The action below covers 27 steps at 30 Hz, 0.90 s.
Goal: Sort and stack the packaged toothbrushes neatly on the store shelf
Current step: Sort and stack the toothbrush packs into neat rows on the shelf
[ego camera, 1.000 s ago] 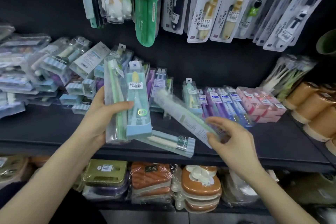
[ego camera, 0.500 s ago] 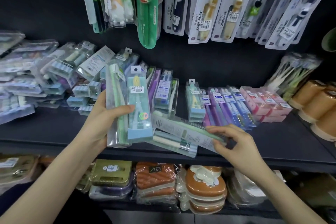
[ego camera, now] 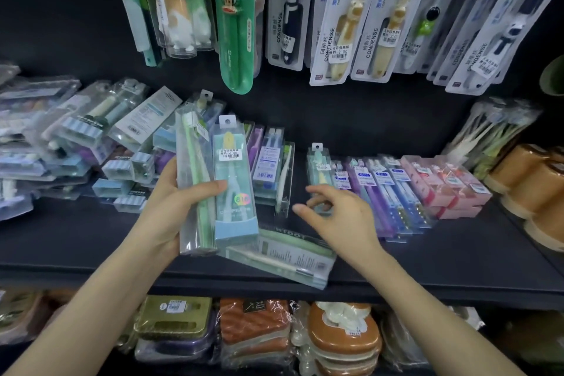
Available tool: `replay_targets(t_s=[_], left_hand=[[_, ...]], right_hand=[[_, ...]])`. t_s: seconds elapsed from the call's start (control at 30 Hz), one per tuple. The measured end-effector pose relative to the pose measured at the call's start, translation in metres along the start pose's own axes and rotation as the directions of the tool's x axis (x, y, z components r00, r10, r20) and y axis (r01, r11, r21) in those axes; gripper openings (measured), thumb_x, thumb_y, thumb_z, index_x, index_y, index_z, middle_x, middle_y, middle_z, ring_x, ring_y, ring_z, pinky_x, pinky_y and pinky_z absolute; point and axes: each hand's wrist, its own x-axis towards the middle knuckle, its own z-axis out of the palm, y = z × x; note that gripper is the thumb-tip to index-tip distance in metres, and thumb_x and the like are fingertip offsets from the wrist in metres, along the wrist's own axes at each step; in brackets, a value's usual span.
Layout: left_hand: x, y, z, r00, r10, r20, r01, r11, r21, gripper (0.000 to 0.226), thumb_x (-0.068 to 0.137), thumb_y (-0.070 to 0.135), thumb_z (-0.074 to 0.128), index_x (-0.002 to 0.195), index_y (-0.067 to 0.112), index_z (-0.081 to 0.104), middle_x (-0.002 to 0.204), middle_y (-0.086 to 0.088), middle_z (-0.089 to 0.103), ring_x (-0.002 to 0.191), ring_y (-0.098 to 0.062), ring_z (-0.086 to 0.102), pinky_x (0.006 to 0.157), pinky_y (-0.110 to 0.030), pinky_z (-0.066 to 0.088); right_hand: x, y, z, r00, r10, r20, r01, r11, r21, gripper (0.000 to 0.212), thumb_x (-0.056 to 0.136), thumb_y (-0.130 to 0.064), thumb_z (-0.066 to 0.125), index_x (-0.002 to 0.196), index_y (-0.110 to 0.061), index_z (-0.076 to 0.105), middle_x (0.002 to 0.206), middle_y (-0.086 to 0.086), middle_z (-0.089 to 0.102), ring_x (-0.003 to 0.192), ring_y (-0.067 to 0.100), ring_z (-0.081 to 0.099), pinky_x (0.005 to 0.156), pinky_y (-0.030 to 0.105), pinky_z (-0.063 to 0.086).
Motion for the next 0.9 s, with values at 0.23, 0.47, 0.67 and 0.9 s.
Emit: replay_targets(t_s=[0.23, 0.47, 0.67, 0.9], left_hand=[[0.013, 0.005, -0.001, 1.000, 0.008, 0.005, -0.008, 0.999, -0.034, 0.059, 0.060, 0.010, 0.073, 0.114, 0.024, 0.056, 0.098, 0.001, 0.074, 0.084, -0.020, 0.072, 0.056, -0.028, 0.057], [0.020, 0.003, 0.001, 1.000, 0.005, 0.025, -0.004, 0.999, -0.041, 0.056, 0.059, 0.011, 0.073, 0.110, 0.026, 0.056, 0.096, 0.002, 0.074, 0.083, -0.019, 0.072, 0.055, -0.028, 0.057], [0.018, 0.003, 0.009, 0.999, 0.004, 0.043, -0.002, 1.000, -0.030, 0.055, 0.059, 0.011, 0.073, 0.109, 0.027, 0.056, 0.095, 0.003, 0.074, 0.084, -0.018, 0.072, 0.056, -0.026, 0.057], [0.012, 0.001, 0.036, 0.998, -0.013, 0.057, 0.012, 1.000, 0.018, 0.063, 0.057, 0.013, 0.074, 0.116, 0.025, 0.055, 0.099, 0.003, 0.074, 0.084, -0.017, 0.072, 0.056, -0.026, 0.057]], right_hand=[[0.059, -0.019, 0.044, 0.996, 0.083, 0.042, -0.052, 0.872, -0.487, 0.076, 0.068, -0.075, 0.063, 0.118, -0.018, 0.054, 0.071, -0.005, 0.051, 0.076, 0.019, 0.053, 0.067, 0.029, 0.033], [0.063, -0.017, 0.046, 0.993, 0.103, -0.065, -0.121, 0.880, -0.459, 0.043, 0.079, -0.044, 0.067, 0.108, -0.014, 0.056, 0.070, -0.002, 0.051, 0.068, 0.020, 0.050, 0.061, 0.026, 0.031], [0.041, -0.007, -0.003, 0.909, 0.314, -0.273, -0.364, 0.918, -0.156, 0.037, 0.082, -0.034, 0.060, 0.117, -0.024, 0.064, 0.096, 0.002, 0.072, 0.097, 0.026, 0.063, 0.069, 0.027, 0.033], [-0.033, 0.058, -0.090, 0.884, 0.419, -0.206, -0.197, 0.735, 0.649, 0.027, 0.086, -0.005, 0.065, 0.075, -0.026, 0.075, 0.075, -0.013, 0.073, 0.062, -0.005, 0.060, 0.056, 0.010, 0.046]])
